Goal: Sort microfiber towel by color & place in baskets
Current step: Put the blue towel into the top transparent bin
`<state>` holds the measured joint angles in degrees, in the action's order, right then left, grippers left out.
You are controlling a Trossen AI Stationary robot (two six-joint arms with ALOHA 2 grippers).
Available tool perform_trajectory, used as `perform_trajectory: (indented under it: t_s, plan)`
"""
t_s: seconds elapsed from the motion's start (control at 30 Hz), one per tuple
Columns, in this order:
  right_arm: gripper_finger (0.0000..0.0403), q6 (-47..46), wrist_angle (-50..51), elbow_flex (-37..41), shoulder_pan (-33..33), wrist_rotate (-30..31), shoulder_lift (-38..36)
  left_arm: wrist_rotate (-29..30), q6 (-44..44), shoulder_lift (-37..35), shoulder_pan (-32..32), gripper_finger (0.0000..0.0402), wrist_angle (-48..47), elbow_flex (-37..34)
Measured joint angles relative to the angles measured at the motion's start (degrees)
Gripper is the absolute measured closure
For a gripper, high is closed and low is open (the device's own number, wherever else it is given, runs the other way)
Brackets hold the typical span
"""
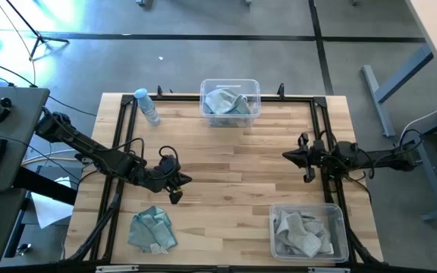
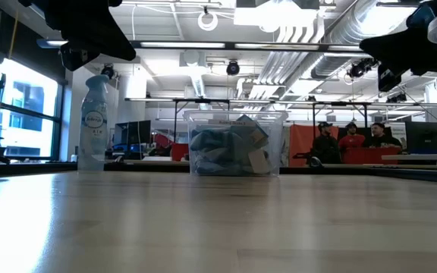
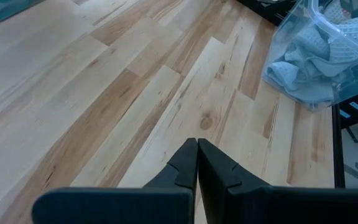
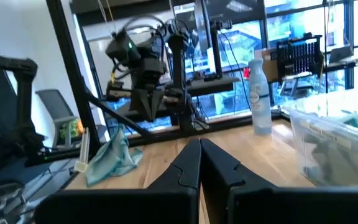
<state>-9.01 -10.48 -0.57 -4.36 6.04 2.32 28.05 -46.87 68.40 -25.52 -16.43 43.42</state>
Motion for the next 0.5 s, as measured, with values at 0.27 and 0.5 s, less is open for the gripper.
perform_trajectory:
  t_s: [0.27,0.5]
  plan:
    - [0.0403,0.1,0.8,0.0,0.0,0.8,-2.2,0.0,-0.6,0.0,0.0,0.0401,0.1,0.0]
    - [0.0403,1.5,4.3,0.0,0.0,0.8,-2.2,0.0,-1.0,0.0,0.0,0.0402,0.0,0.0]
